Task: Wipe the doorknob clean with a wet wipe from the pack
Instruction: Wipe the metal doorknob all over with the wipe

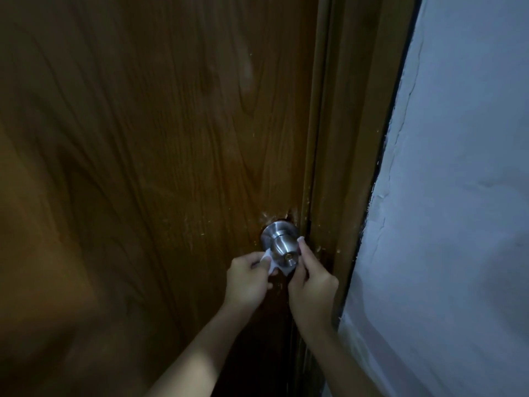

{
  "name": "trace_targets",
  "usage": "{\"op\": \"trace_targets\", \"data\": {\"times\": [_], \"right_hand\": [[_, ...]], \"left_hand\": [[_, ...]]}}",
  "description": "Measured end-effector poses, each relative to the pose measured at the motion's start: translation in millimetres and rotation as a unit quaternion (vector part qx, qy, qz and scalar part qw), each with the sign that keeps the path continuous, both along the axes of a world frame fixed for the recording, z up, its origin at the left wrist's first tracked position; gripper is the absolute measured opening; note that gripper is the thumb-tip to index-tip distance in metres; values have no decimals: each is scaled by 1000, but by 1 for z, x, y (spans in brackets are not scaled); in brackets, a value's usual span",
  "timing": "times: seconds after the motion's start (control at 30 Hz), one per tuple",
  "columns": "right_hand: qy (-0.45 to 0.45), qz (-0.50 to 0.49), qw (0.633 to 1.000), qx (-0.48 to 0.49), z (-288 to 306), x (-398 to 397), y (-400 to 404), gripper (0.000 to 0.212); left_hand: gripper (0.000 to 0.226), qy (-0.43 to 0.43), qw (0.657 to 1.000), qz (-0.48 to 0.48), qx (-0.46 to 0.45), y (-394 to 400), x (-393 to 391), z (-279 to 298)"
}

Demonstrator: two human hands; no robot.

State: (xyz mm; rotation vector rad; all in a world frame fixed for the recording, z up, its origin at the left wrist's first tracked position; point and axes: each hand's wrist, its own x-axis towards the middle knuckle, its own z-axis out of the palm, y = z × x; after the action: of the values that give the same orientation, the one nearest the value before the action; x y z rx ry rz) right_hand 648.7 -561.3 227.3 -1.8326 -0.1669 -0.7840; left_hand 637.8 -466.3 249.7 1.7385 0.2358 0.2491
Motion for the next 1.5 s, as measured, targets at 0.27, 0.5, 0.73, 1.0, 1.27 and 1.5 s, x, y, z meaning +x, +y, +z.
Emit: {"op": "trace_targets", "data": {"times": [0.27, 0.5, 0.73, 1.0, 1.27, 1.5], "right_hand": [[241, 175, 894, 336, -11, -10, 1, 57], [329, 195, 790, 480, -7, -11, 6, 43], [338, 231, 799, 440, -16, -9, 2, 31], [415, 216, 786, 405, -44, -14, -1, 30], [382, 176, 799, 430, -40, -35, -11, 32], [235, 170, 886, 362, 7, -82, -34, 23]], "left_hand": [[21, -44, 995, 83, 28, 7, -9, 2], [26, -209, 953, 64, 209, 5, -4, 16], [36, -260, 837, -83, 475, -9, 10, 7], [25, -212, 883, -167, 383, 23, -14, -58], [25, -61, 993, -85, -61, 32, -36, -39], [30, -13, 995, -33, -95, 40, -66, 3]]}}
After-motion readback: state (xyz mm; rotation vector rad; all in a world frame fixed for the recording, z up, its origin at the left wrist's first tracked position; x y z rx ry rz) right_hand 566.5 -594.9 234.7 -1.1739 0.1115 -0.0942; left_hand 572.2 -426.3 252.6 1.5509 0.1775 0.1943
